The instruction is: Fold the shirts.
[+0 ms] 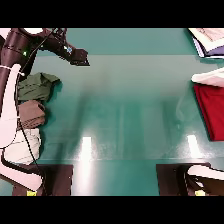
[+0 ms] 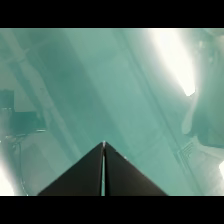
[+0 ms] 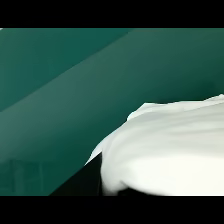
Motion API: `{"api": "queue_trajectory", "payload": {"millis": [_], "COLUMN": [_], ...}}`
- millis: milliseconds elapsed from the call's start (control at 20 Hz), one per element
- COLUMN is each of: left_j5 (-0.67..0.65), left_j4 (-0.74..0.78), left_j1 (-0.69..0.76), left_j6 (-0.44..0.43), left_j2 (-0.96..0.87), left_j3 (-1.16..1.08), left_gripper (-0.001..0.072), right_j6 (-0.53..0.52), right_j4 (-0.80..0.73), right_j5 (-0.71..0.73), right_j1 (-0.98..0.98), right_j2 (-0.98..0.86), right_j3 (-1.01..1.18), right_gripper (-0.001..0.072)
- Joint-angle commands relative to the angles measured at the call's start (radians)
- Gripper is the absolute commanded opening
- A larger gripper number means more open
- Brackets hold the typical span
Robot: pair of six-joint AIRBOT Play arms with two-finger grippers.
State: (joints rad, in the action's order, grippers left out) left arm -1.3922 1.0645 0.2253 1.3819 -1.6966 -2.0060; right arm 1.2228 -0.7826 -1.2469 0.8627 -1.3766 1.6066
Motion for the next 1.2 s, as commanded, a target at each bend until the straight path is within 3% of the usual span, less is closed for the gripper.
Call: {"api": "queue_trajectory", "payload": {"millis": [0, 200, 500, 550, 650, 700, 900, 1050, 1150], "left_j5": [-0.003, -0.004, -0.021, -0.022, -0.022, -0.022, -0.021, -0.006, 0.014], "left_j4": [0.003, 0.004, 0.005, 0.005, 0.005, 0.005, 0.005, 0.005, 0.005], "left_j1": [0.001, 0.000, 0.000, 0.000, 0.000, 0.000, 0.000, 0.001, 0.000], "left_j6": [-0.002, -0.002, -0.029, -0.029, -0.031, -0.032, -0.039, -0.040, -0.039], "left_j2": [-0.001, -0.001, -0.001, -0.001, -0.001, -0.001, -0.001, -0.001, -0.001], "left_j3": [0.002, 0.002, 0.002, 0.002, 0.002, 0.002, 0.002, 0.001, 0.001], "left_gripper": [0.0023, 0.0023, 0.0023, 0.0024, 0.0024, 0.0024, 0.0024, 0.0024, 0.0024], "right_j6": [0.037, 0.105, 0.179, 0.195, 0.211, 0.210, 0.256, 0.269, 0.269], "right_j4": [-0.148, -0.356, -0.601, -0.643, -0.734, -0.769, -0.795, -0.594, -0.396], "right_j5": [-0.075, -0.098, -0.249, -0.273, -0.314, -0.325, -0.334, -0.335, -0.362], "right_j1": [0.011, 0.026, 0.029, 0.029, 0.029, 0.029, 0.029, -0.024, -0.101], "right_j2": [0.042, 0.113, 0.125, 0.126, 0.126, 0.127, 0.127, 0.127, 0.127], "right_j3": [0.019, 0.018, -0.016, -0.040, -0.098, -0.125, -0.165, -0.164, -0.165], "right_gripper": [0.0020, 0.0021, 0.0028, 0.0058, 0.0441, 0.0517, 0.0512, 0.0506, 0.0381]}}
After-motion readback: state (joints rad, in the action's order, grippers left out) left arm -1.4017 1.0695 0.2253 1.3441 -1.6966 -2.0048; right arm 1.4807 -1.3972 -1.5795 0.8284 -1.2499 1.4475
